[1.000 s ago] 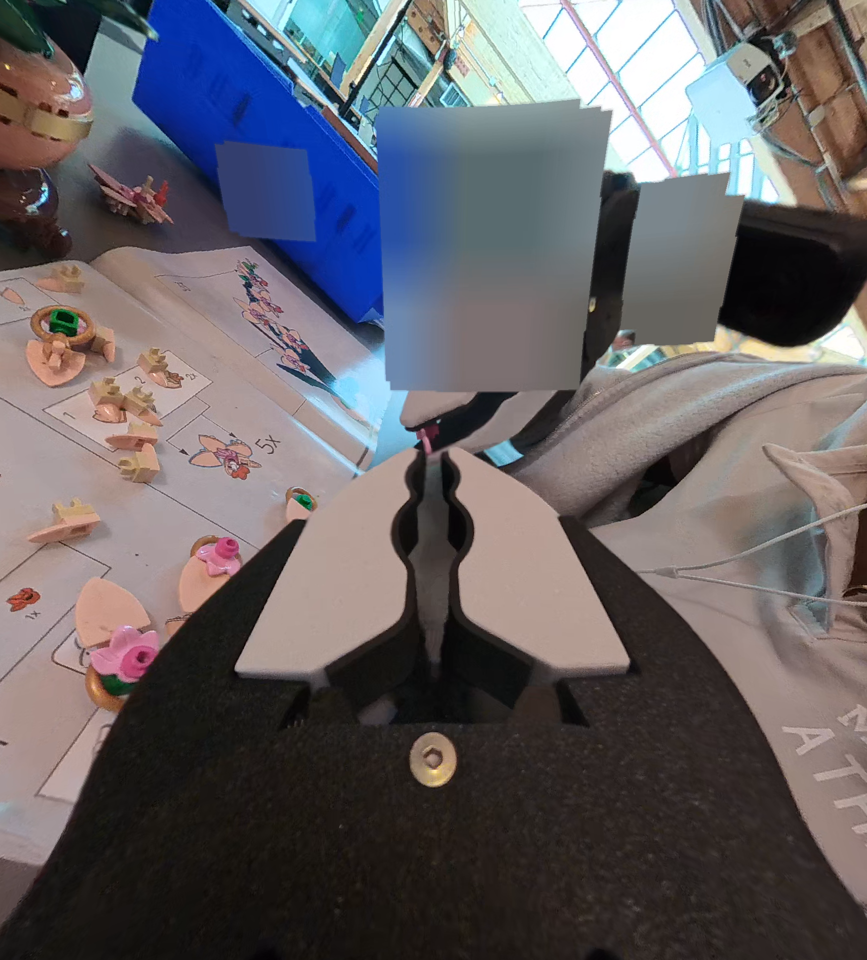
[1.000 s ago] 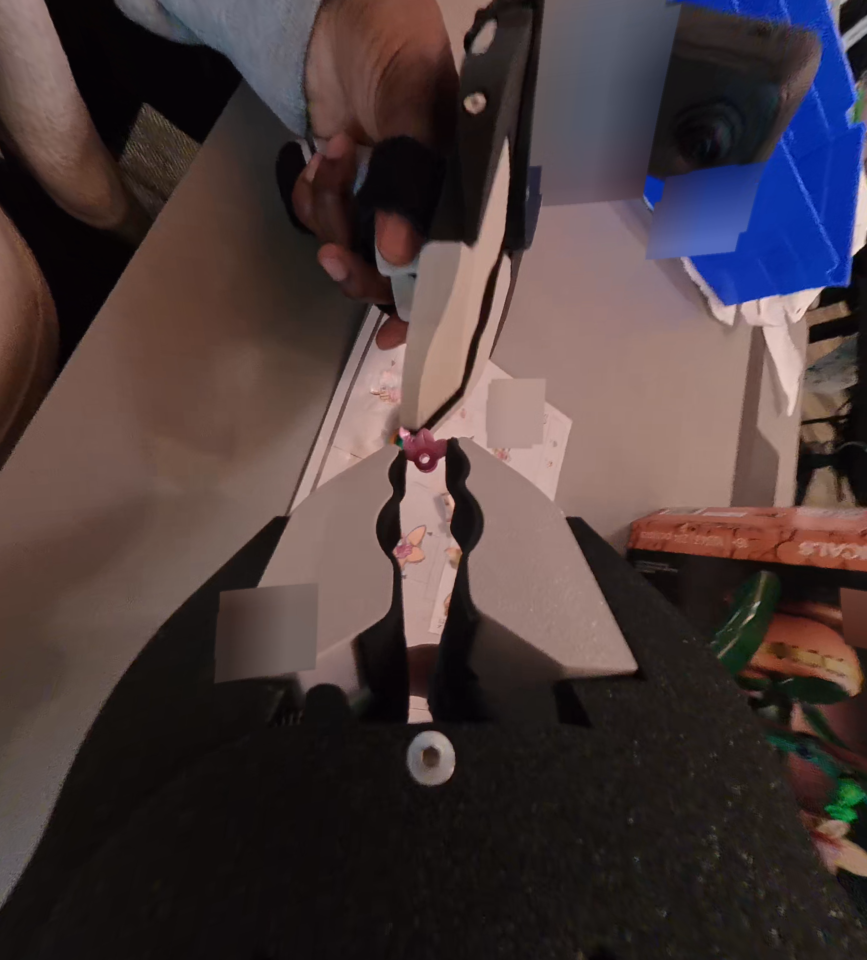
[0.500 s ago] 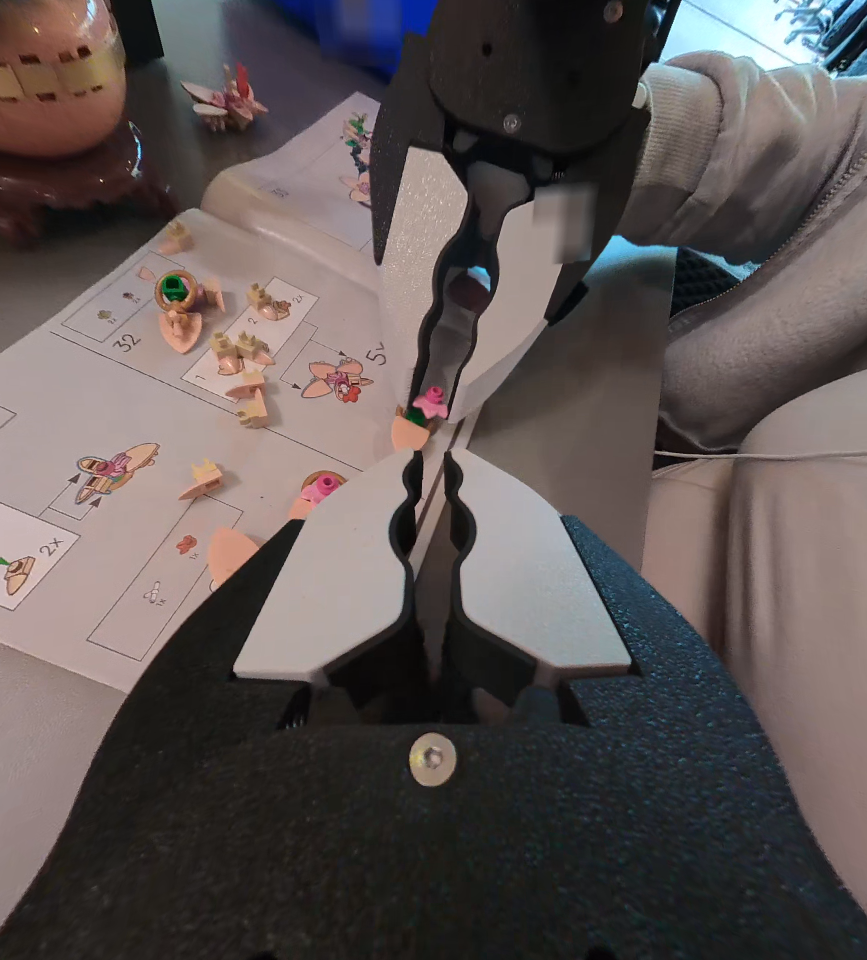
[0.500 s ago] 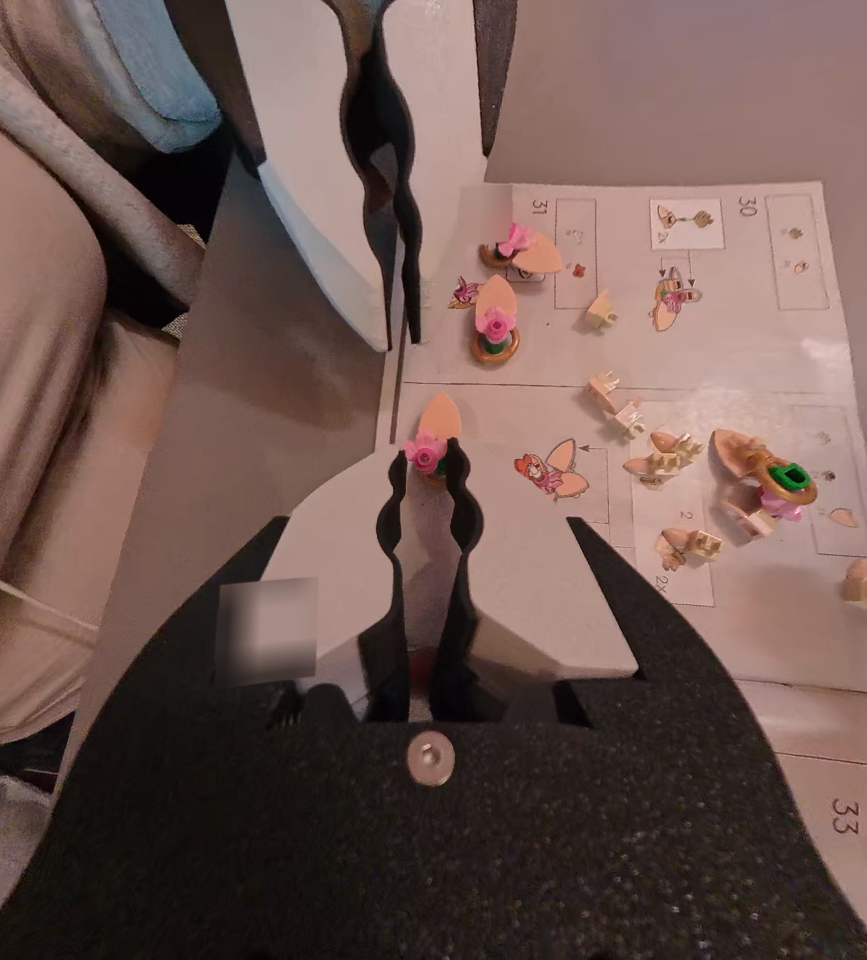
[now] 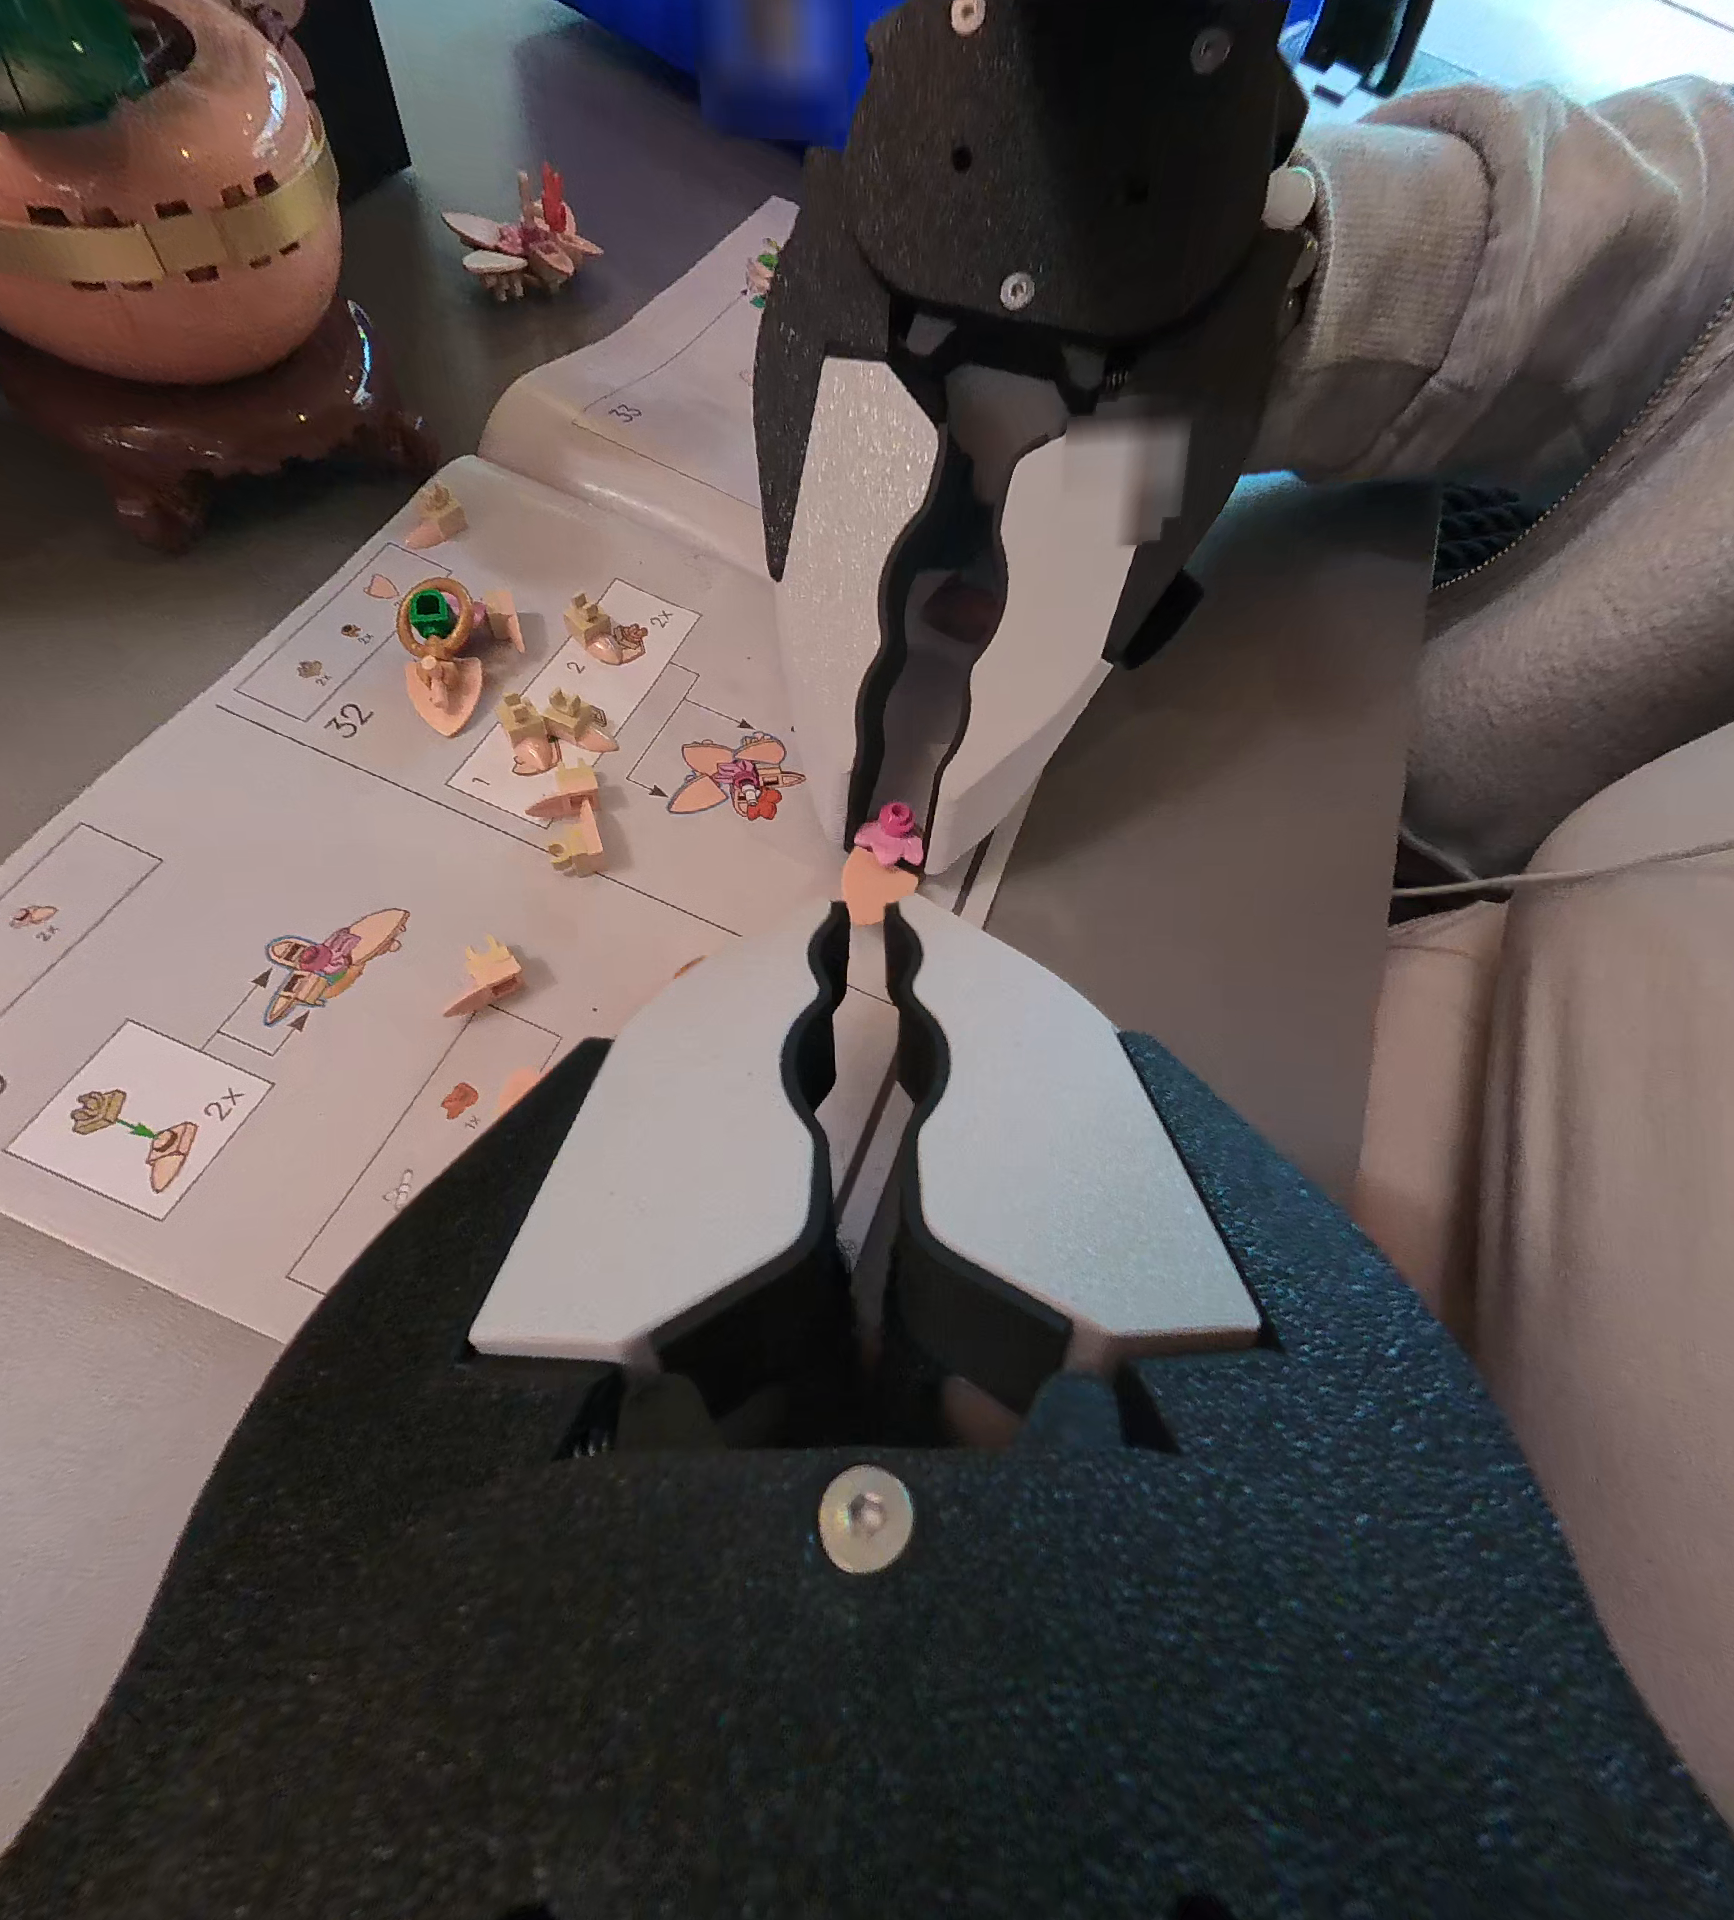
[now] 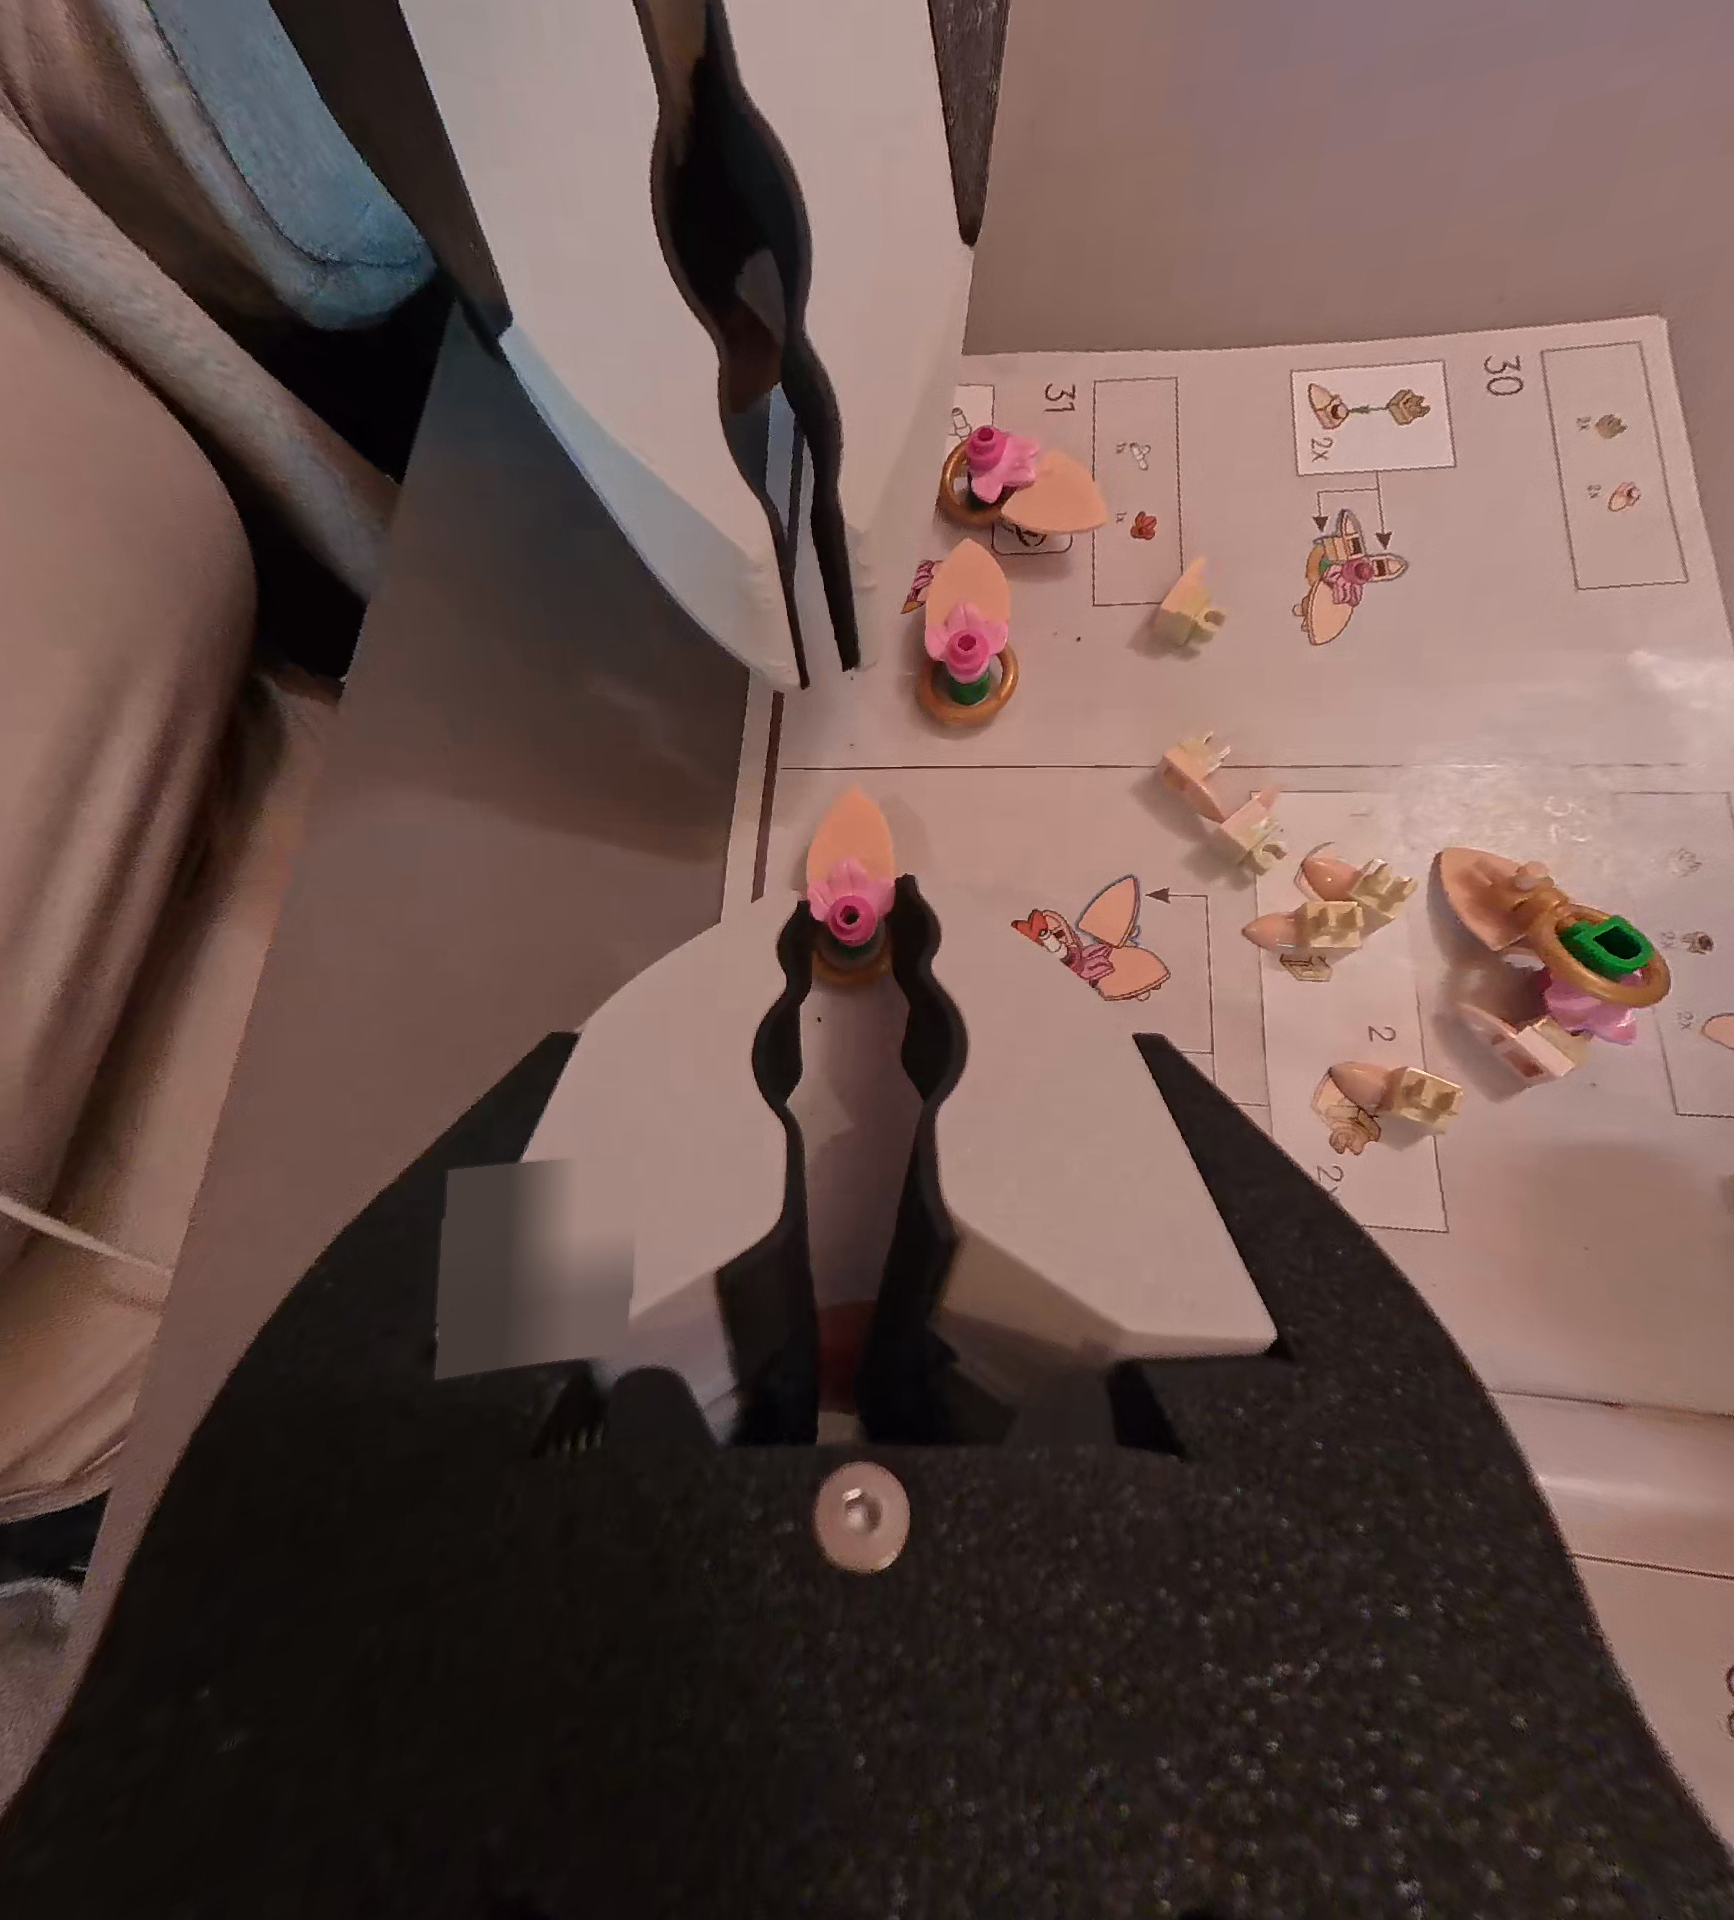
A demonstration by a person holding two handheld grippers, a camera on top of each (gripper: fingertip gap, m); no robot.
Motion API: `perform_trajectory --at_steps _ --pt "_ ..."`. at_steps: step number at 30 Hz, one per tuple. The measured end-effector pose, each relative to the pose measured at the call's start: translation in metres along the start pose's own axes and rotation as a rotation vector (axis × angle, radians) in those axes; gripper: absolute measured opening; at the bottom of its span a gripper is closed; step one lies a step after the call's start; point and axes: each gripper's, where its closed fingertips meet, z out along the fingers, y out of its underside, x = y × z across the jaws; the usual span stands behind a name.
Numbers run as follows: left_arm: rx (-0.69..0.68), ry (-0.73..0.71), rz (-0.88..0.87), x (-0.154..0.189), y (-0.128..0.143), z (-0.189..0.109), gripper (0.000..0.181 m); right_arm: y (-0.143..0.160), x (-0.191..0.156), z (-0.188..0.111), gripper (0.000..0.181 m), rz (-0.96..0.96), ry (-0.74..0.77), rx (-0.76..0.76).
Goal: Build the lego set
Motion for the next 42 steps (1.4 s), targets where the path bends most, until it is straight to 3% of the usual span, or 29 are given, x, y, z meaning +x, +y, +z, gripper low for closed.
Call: perform_trajectory --at_steps 6,12,16,32,42 --pt "0.03 0.014 0.08 0.008 -0.014 0.003 0.004 0.0 0.0 0.0 0.014 0.015 -0.01 0.024" --pt "-0.09 -0.029 0.16 0.003 -0.007 0.023 0.003 0.0 0.0 0.001 0.014 0.01 -0.009 0.034" --pt "-0.167 -0.057 0.129 -0.002 0.005 0.029 0.001 -0.001 0.0 0.001 0.015 -0.02 0.016 0.039" --pt "-0.162 -0.044 -0.031 -0.004 0.005 0.029 0.0 -0.001 0.0 0.002 0.015 -0.093 0.101 0.023" --pt "-0.116 -0.034 -0.014 -0.003 -0.005 0.022 0.001 0.0 0.0 0.002 0.014 -0.041 0.07 0.035"
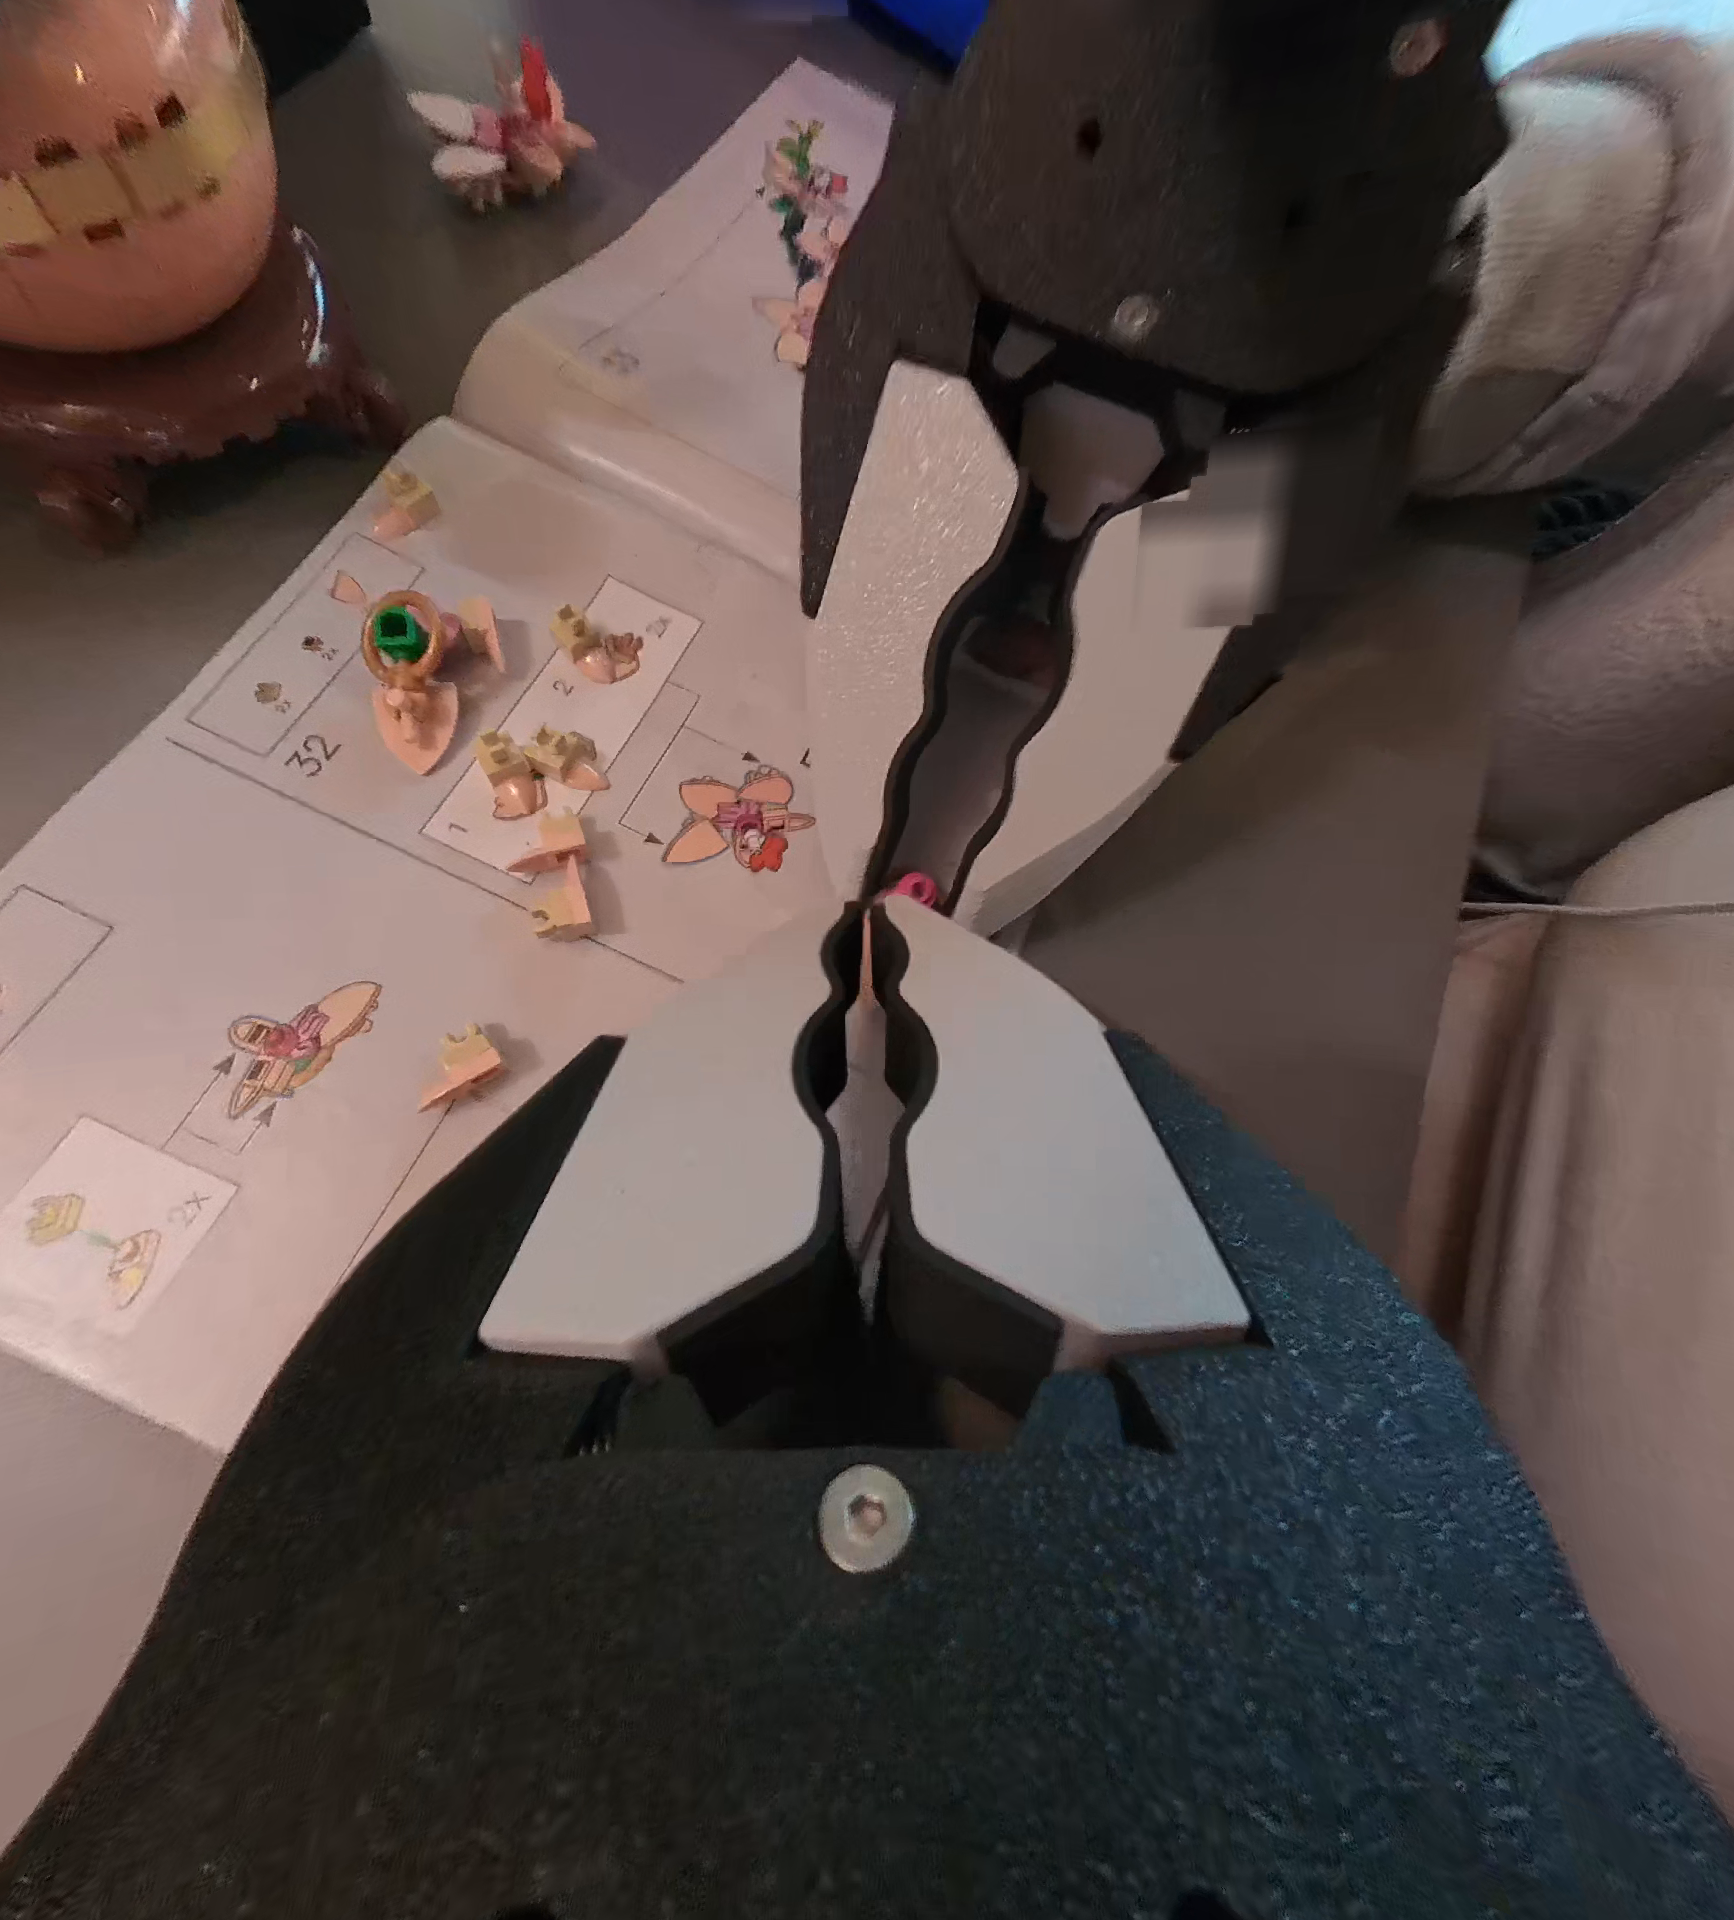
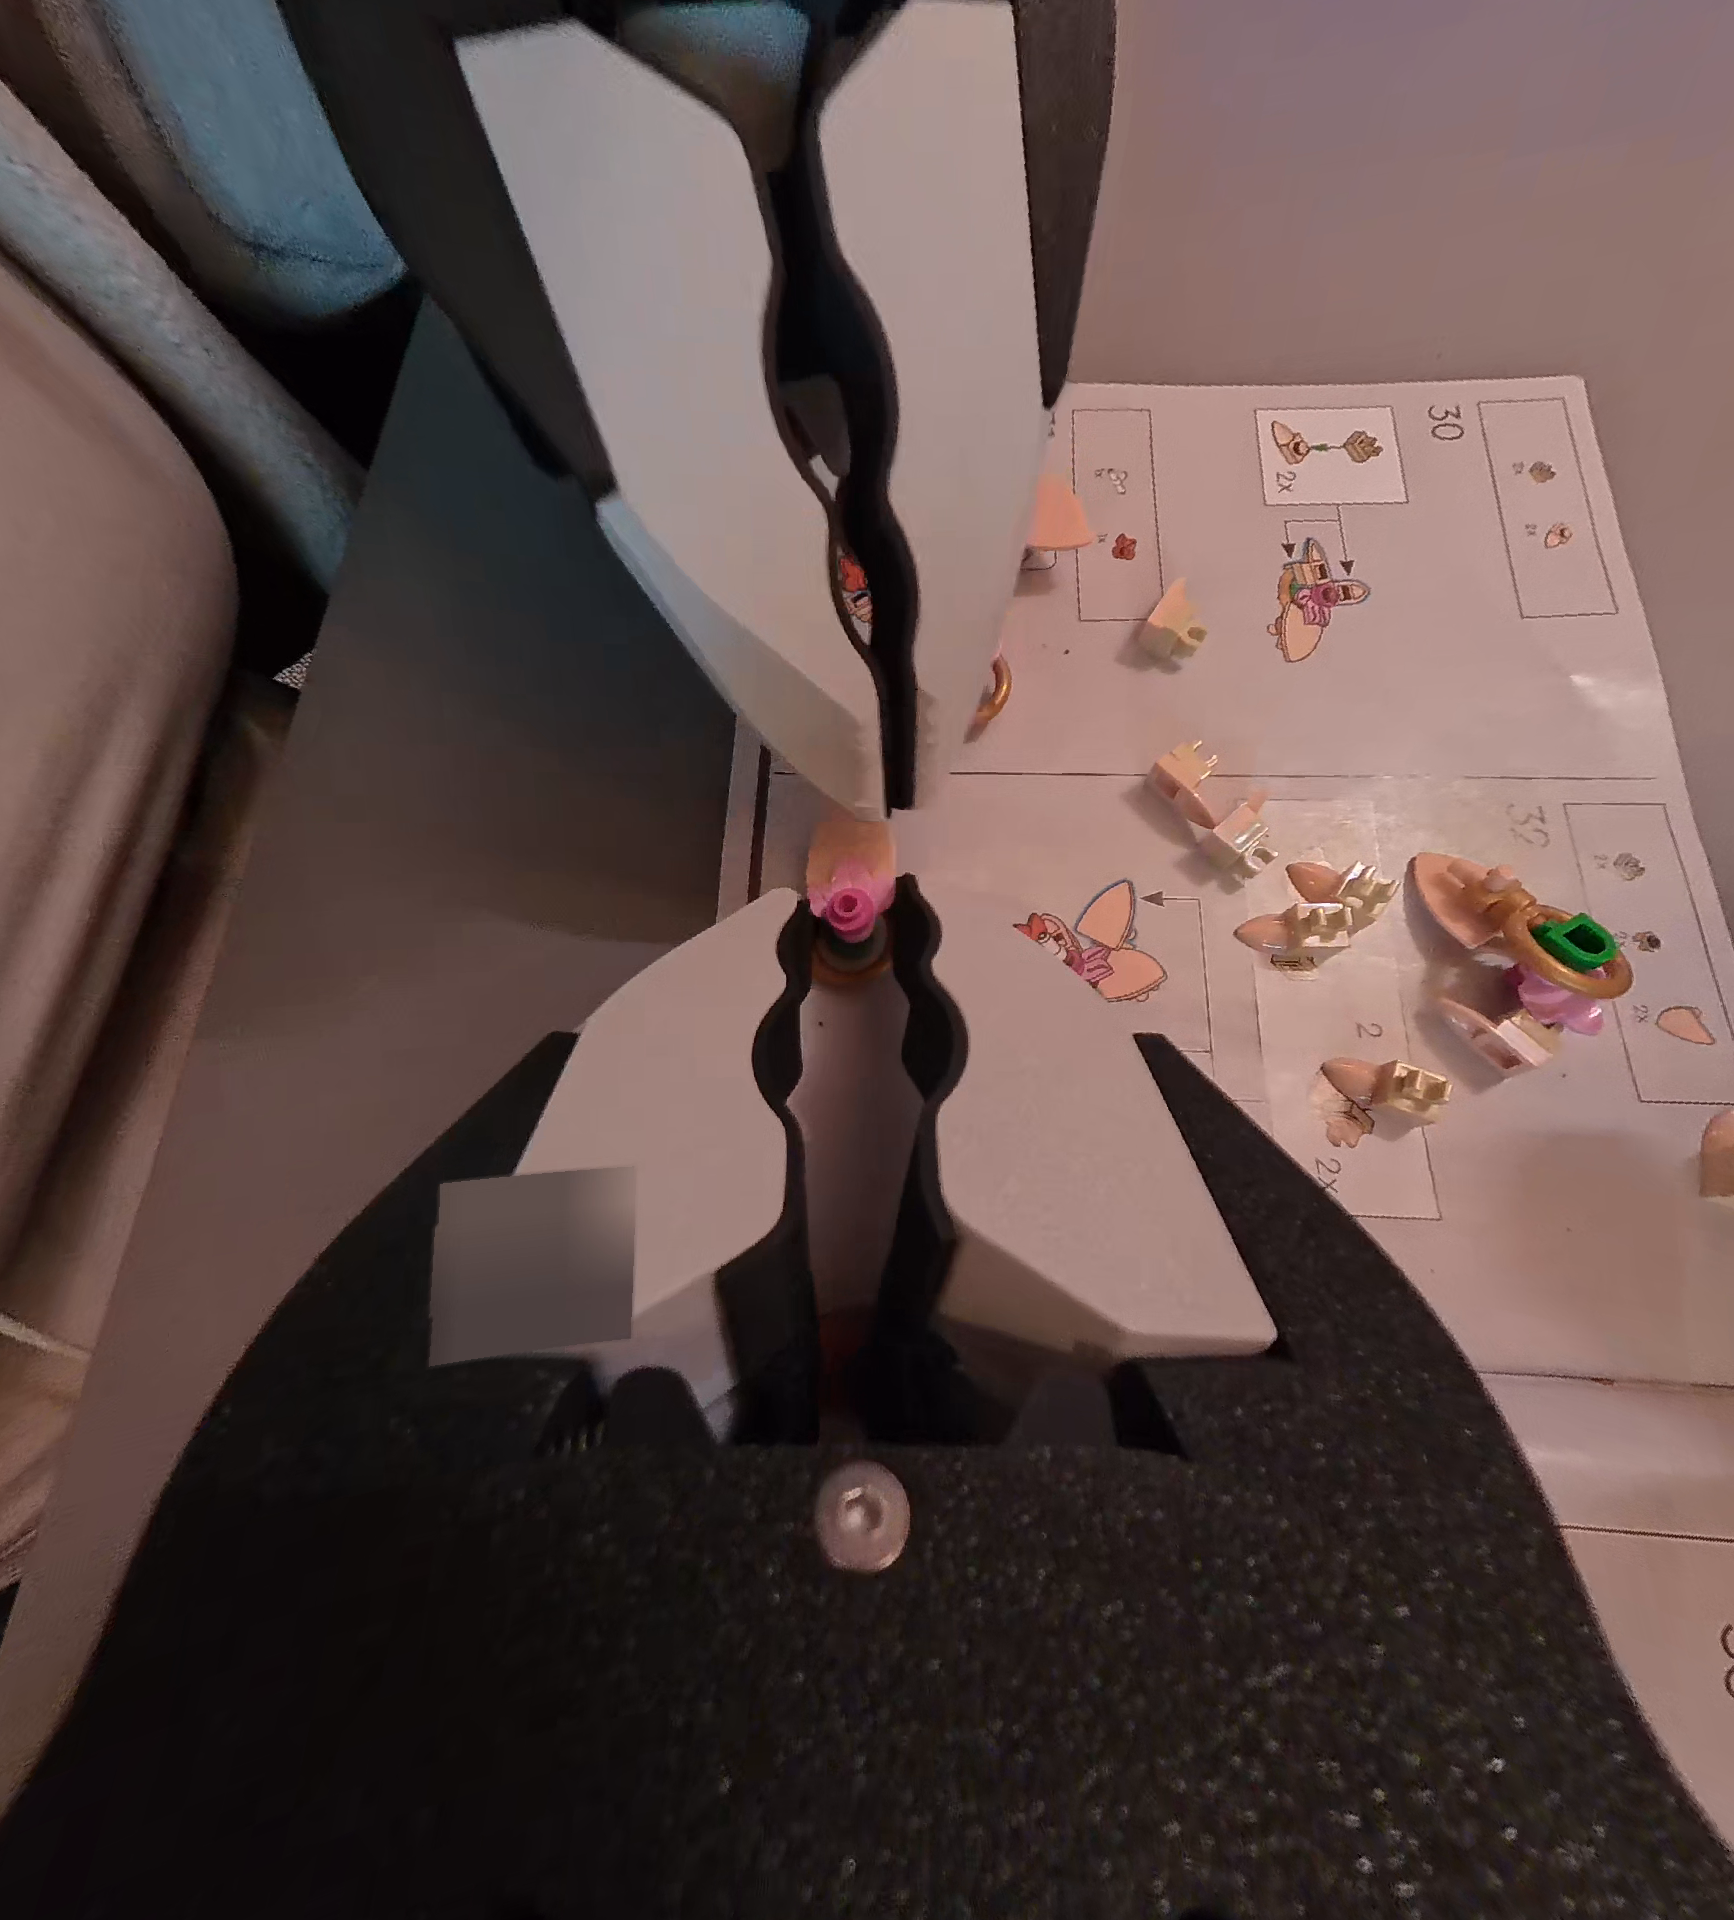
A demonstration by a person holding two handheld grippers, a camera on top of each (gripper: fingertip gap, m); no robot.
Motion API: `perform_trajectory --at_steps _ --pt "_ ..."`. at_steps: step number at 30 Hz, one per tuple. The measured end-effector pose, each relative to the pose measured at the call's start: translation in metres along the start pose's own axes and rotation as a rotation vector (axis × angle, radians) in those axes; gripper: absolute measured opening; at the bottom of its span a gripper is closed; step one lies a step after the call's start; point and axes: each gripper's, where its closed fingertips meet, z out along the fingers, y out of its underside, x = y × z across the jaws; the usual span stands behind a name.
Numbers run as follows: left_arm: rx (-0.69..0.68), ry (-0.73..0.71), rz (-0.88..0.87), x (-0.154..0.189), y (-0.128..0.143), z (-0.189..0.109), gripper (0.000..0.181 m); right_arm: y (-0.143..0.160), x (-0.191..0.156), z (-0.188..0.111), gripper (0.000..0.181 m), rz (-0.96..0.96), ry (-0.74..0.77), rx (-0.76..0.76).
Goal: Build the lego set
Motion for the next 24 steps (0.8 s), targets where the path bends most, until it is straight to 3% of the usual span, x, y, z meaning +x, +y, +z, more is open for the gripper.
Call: perform_trajectory --at_steps 3,8,24 --pt "0.016 0.061 0.033 0.011 -0.004 -0.001 0.001 0.0 0.0 0.0 0.014 0.001 -0.001 0.0" --pt "-0.056 0.047 0.087 0.009 0.007 0.011 0.0 0.0 0.0 0.0 0.014 0.001 -0.001 -0.001" --pt "-0.091 0.06 0.09 0.01 0.011 0.015 0.0 0.001 0.0 0.0 0.021 0.015 -0.005 -0.011"
